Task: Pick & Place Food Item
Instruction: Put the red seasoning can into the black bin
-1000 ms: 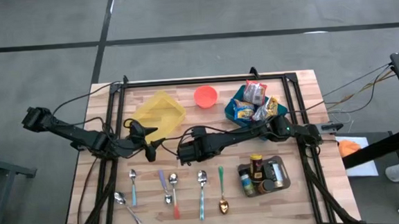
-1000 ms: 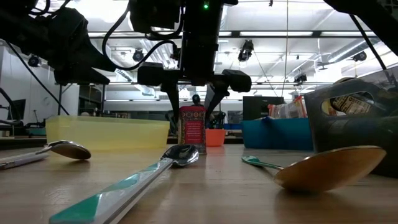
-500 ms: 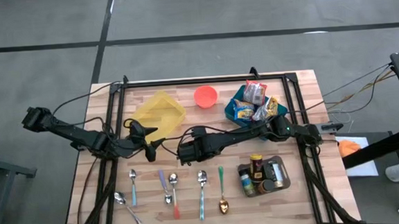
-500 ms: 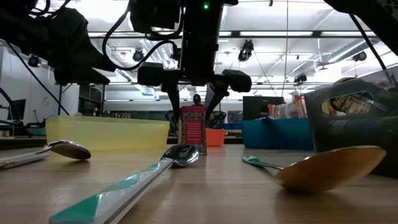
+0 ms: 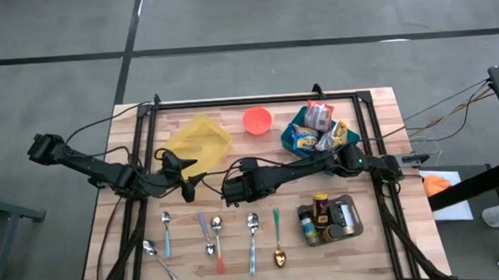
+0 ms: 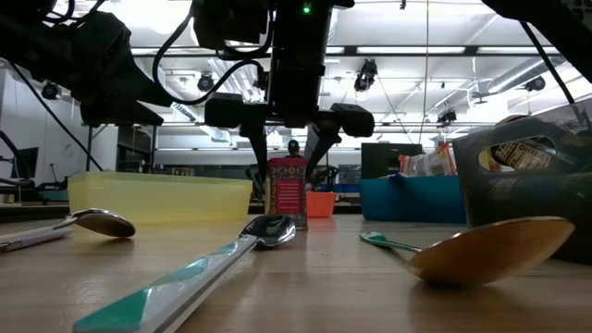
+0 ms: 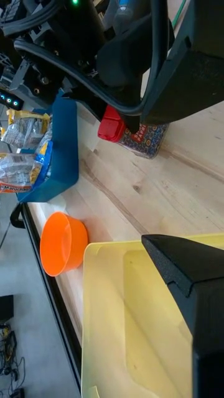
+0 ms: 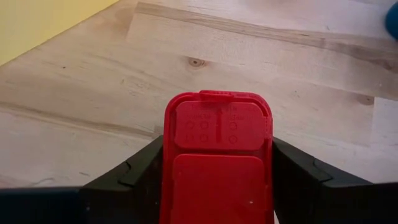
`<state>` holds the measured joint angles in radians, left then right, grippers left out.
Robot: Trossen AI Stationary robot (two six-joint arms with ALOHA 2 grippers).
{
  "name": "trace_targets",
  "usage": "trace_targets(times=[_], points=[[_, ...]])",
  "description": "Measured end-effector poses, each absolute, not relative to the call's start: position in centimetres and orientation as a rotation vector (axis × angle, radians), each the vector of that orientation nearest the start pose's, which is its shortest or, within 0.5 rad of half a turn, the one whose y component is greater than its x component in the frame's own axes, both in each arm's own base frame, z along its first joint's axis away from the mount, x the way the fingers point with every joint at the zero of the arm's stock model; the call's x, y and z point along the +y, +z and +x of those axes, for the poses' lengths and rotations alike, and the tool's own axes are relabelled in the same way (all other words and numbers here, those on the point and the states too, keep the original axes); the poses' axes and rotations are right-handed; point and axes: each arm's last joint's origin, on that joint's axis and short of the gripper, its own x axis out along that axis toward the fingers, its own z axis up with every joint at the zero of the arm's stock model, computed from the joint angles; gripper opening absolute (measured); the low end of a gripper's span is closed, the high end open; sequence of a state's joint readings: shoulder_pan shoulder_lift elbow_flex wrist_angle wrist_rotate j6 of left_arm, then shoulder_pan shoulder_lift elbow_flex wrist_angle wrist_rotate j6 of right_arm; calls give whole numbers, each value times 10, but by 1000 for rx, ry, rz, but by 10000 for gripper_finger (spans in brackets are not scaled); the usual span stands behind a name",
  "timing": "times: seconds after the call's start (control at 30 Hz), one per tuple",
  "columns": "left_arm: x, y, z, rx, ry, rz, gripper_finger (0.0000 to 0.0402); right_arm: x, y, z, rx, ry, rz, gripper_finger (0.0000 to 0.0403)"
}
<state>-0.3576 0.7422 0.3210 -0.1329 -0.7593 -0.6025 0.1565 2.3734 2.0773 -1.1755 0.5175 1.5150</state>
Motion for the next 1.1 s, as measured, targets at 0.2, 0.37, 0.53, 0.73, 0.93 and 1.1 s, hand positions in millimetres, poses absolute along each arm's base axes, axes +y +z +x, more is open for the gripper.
trace_targets(times=[0.2, 0.37, 0.53, 0.73, 0.93, 1.1], points=[[-34, 190, 147, 336, 514, -288, 300, 59, 180, 467, 828, -1194, 765, 223], [-34, 190, 147, 336, 514, -288, 300, 59, 180, 467, 829, -1196, 765, 213], [-34, 190, 147, 335, 514, -291, 300, 59, 180, 467, 829, -1195, 766, 218], [-34, 190, 147, 335, 514, -291, 300, 59, 180, 467, 830, -1195, 767, 218], [-34, 190, 147, 335, 514, -290, 300, 59, 180, 467, 831, -1195, 767, 214], [-34, 190, 147, 335, 514, -290, 300, 59, 180, 467, 831, -1195, 767, 213]])
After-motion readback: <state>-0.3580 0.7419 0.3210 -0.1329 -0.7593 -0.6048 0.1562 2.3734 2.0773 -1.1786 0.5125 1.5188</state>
